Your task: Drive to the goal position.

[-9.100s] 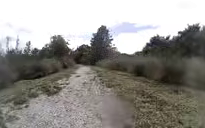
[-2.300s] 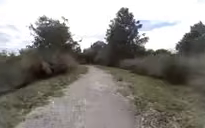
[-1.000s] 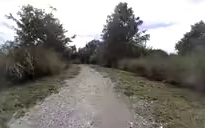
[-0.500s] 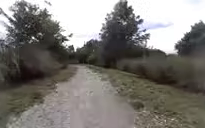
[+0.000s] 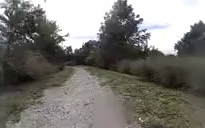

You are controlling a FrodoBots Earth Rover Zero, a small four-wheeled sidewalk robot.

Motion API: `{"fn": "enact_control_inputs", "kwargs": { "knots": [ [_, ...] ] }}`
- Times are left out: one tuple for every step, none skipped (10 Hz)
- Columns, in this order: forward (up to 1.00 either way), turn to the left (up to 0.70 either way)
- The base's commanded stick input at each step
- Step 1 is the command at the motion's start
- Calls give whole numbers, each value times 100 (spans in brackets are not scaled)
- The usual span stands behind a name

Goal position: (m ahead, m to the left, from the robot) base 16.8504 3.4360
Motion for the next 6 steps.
{"fn": "enact_control_inputs", "kwargs": {
  "knots": [
    [85, 0],
    [85, 0],
    [85, 0],
    [85, 7],
    [85, 34],
    [85, 34]
  ]
}}
